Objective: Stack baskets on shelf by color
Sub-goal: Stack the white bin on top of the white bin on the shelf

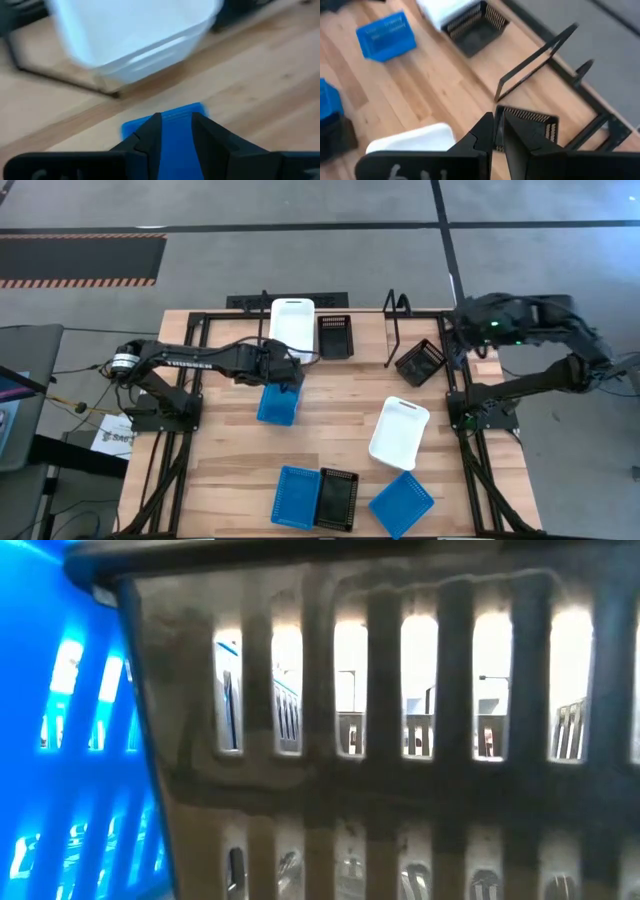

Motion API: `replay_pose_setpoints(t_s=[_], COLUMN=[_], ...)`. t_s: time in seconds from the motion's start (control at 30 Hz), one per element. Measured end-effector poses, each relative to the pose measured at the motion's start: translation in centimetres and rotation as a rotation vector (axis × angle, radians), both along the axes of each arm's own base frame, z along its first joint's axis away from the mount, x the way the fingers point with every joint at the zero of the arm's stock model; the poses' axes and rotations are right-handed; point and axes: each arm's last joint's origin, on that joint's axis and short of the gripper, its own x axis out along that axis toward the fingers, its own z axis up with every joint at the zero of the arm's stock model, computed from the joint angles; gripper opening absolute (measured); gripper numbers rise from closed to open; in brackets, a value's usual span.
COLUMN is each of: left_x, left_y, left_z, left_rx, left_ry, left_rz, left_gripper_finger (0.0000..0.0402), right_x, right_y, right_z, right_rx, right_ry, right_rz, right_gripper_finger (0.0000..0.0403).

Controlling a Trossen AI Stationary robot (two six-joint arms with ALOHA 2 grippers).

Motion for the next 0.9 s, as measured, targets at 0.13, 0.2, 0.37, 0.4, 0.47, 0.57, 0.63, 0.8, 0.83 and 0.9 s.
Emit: replay_pose_setpoints(t_s=[0.13,0.2,0.37,0.4,0.47,0.57,0.63,0.8,0.83,0.9], left_x=[1.0,1.3,1.3,1.3,1.4,1.5,1.5,1.5,1.5,1.5], left_y=[0.8,1.1,1.5,1.5,1.4,1.3,1.3,1.3,1.3,1.3], left_z=[0.3,0.5,0.5,0.5,0.5,0.4,0.4,0.4,0.4,0.4], left_rx=[-0.026,-0.013,0.006,0.004,-0.009,-0.028,-0.039,-0.036,-0.036,-0.035], left_ry=[-0.065,-0.074,-0.059,-0.057,-0.058,-0.058,-0.053,-0.051,-0.051,-0.051], left_rz=[-0.126,-0.174,-0.217,-0.223,-0.25,-0.289,-0.311,-0.317,-0.317,-0.316], left_gripper_finger=[0.0093,0.0093,0.0093,0.0093,0.0093,0.0093,0.0093,0.0093,0.0093,0.0093], right_x=[3.0,4.7,7.9,8.5,9.7,10.9,11.5,13.2,13.5,14.0], right_y=[-0.4,-0.7,-1.1,-1.2,-1.4,-1.6,-1.6,-0.9,-0.6,0.1], right_z=[-1.2,-1.9,-3.5,-3.9,-4.6,-5.4,-5.9,-7.2,-7.4,-7.7], right_rx=[0.063,0.081,0.116,0.122,0.131,0.155,0.187,0.347,0.376,0.424], right_ry=[0.101,0.159,0.259,0.28,0.315,0.355,0.373,0.409,0.417,0.431], right_rz=[-0.008,-0.019,-0.014,-0.014,-0.014,-0.007,0.003,0.09,0.125,0.213], right_gripper_finger=[0.006,0.006,0.006,0.006,0.006,0.006,0.006,0.005,0.0042,0.0019])
